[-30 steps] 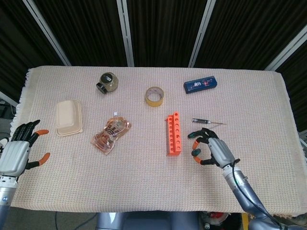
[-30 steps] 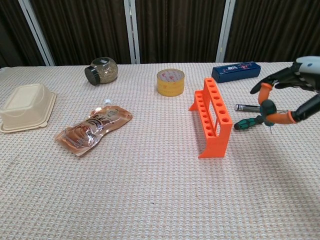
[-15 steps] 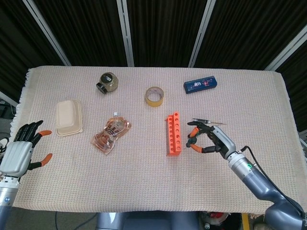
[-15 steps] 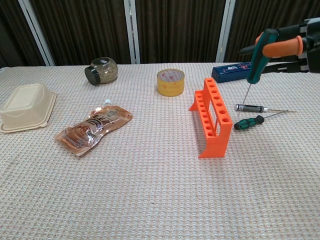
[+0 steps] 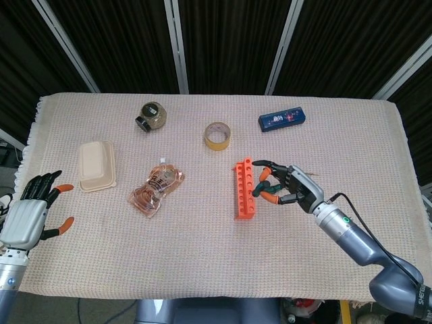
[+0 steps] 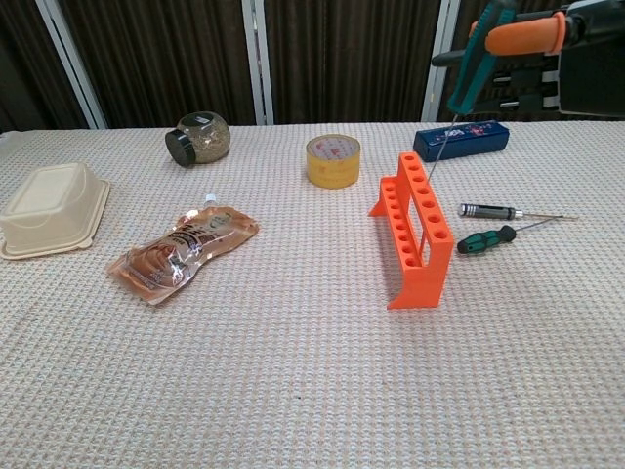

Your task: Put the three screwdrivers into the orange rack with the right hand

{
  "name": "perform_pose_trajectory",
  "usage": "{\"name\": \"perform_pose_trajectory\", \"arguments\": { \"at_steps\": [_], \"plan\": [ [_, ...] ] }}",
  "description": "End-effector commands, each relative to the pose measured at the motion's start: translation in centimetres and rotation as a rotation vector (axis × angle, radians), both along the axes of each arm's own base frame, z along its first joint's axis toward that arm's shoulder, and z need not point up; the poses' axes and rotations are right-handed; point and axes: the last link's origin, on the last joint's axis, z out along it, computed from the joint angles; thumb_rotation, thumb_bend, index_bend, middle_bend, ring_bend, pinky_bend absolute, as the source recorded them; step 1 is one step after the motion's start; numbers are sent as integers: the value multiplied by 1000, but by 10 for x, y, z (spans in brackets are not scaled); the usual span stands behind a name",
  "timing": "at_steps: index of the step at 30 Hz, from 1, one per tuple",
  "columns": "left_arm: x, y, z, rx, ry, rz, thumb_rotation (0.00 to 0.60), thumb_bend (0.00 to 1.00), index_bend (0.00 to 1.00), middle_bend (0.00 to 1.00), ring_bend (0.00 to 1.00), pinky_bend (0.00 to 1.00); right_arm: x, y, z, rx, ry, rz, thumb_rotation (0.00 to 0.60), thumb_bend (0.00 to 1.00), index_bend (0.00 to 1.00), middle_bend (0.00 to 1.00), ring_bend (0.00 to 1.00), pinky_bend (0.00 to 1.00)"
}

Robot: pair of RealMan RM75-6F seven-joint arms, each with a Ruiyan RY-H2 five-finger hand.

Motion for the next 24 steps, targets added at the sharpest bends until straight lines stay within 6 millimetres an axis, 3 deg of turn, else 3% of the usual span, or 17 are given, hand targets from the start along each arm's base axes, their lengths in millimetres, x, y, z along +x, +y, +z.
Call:
{"name": "perform_pose_trajectory", "arguments": {
  "at_steps": [1, 16, 24],
  "plan": [
    [0, 0, 0, -1, 2, 1, 600, 270, 251, 25, 8, 0, -2, -2, -7, 5, 16, 9, 600, 352, 597, 153, 0, 0],
    [-2, 0, 0, -1, 2, 6, 600, 270, 251, 25, 8, 0, -16, 0, -34, 44, 88, 1, 600, 352, 596, 152, 0, 0],
    [-3, 0, 0, 2, 1, 8, 600, 269, 251, 25, 9, 0, -17, -4, -32, 26, 99, -3, 600, 352, 597, 151, 0, 0]
  ]
}}
